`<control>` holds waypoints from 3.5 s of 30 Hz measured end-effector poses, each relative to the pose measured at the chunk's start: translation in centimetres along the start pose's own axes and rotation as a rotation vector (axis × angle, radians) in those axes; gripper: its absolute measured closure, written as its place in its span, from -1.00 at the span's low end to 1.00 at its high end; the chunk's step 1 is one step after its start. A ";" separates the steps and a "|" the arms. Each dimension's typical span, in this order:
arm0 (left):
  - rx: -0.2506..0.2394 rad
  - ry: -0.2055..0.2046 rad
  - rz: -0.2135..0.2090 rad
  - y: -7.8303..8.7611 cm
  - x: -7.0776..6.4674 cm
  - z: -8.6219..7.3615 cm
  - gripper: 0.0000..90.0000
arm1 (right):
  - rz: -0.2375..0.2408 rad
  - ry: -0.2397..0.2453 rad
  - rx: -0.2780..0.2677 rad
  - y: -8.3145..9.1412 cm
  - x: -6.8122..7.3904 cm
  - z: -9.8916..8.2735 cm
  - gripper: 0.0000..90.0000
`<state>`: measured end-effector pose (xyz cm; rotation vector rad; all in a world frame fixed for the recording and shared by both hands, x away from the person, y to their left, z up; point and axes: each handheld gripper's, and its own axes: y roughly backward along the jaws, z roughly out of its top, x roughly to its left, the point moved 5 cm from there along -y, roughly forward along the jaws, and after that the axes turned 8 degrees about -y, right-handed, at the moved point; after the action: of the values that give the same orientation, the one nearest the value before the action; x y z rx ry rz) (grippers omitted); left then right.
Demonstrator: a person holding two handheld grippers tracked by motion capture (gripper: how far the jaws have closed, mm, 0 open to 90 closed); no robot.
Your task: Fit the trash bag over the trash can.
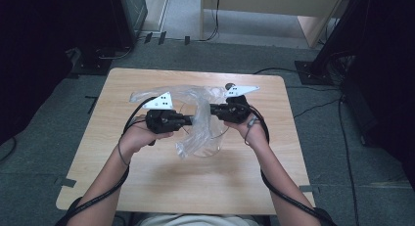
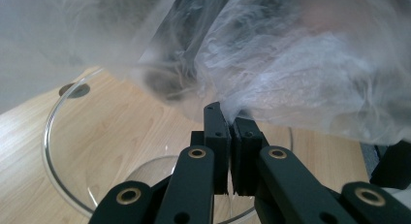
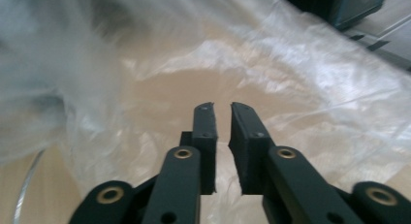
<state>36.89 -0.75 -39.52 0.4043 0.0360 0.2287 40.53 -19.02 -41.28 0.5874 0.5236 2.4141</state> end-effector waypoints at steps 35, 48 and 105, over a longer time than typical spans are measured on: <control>0.110 0.036 0.037 -0.9 0.5 -1.4 0.89 | -0.073 0.009 -0.056 1.6 -1.9 0.5 0.26; 0.105 0.046 0.038 -1.1 0.7 -1.5 0.88 | -0.125 0.030 -0.110 0.6 -3.6 0.4 0.17; 0.086 0.062 0.013 -0.7 0.3 -0.7 0.52 | -0.054 0.163 0.055 0.7 -0.2 0.1 0.51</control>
<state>37.30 -0.98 -40.42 0.4830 0.1049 0.2531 40.40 -19.66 -40.96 0.3954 0.6681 2.4146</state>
